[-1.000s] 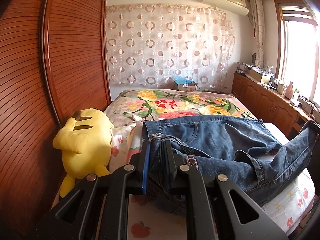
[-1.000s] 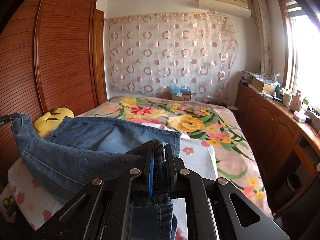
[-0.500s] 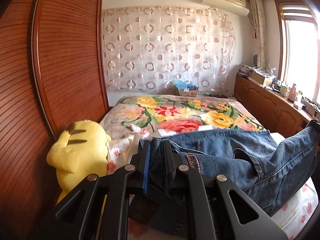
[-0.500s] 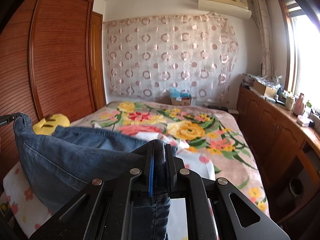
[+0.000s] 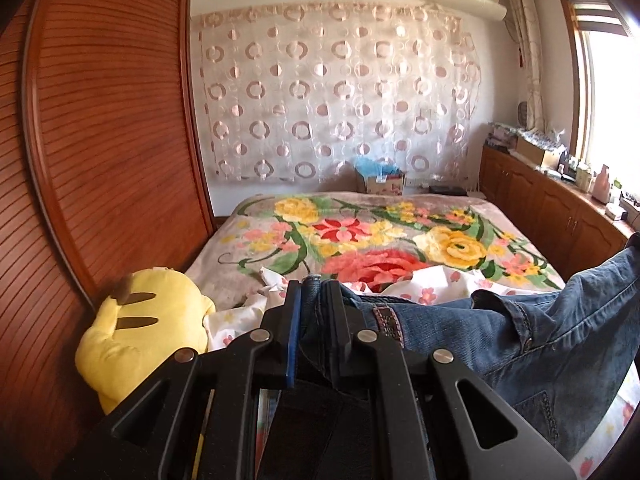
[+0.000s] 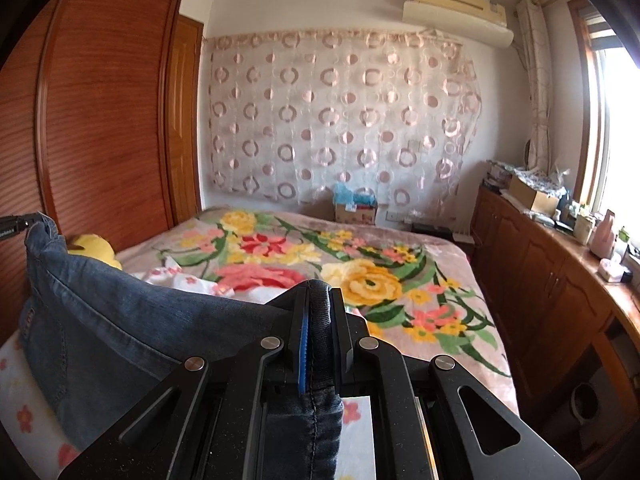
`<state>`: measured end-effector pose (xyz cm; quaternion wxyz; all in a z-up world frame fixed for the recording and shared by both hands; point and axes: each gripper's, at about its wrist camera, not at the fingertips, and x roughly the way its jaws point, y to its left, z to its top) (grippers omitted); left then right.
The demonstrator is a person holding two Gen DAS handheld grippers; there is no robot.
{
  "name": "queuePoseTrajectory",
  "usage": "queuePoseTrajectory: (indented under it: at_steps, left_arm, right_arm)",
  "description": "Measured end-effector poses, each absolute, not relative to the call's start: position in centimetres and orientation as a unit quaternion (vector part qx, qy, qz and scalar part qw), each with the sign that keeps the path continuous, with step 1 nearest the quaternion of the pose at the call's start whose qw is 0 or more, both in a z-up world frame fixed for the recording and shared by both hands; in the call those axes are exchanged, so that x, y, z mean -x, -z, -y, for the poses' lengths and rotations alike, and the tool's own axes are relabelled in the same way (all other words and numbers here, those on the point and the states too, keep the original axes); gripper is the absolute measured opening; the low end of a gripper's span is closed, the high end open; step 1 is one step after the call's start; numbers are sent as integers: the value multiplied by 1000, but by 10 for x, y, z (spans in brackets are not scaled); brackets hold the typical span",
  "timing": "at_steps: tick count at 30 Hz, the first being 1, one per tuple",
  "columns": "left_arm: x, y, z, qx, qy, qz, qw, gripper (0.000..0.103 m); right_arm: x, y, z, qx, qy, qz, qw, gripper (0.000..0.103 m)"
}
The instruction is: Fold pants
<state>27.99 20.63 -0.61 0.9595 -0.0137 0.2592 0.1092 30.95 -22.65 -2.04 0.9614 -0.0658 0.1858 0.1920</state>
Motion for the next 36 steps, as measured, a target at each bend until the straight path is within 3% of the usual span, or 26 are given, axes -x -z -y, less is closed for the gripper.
queuePoseTrajectory:
  at_steps: [10,18,21,23,25,27,29,31,36]
  left_arm:
    - [-331,44,-218,17,-120,-300,946,13]
    - [-344,65,-224,17,-125,-335,934,13]
    - [-339,63,-221,16,-122,-338,933,22]
    - [-335,58,-219,18,-119,-336,934,36]
    - [-329,53,-217,20,-108,-331,937,45]
    - [-326,49,-213,19,-97,-332,938,48]
    - [-322,45,-206,19,-87,-330,940,70]
    - [-316,43,-196,26,-63,-326,943,80]
    - [-312,50,-163,19,-25,-337,941,80]
  right_arm:
    - [-401,38,187,61,-177,-245,951,8]
    - [-421,25,168,79,-178,-264,945,9]
    - [-425,26,169,78,-177,-275,942,15]
    - [-425,25,172,76,-179,-277,941,19]
    - [-421,20,175,74,-173,-274,943,36]
    - [-416,18,178,70,-174,-267,945,43]
    - [-413,19,180,69,-176,-266,945,47]
    - [-408,19,180,69,-184,-269,943,47]
    - [-396,28,183,65,-211,-281,934,49]
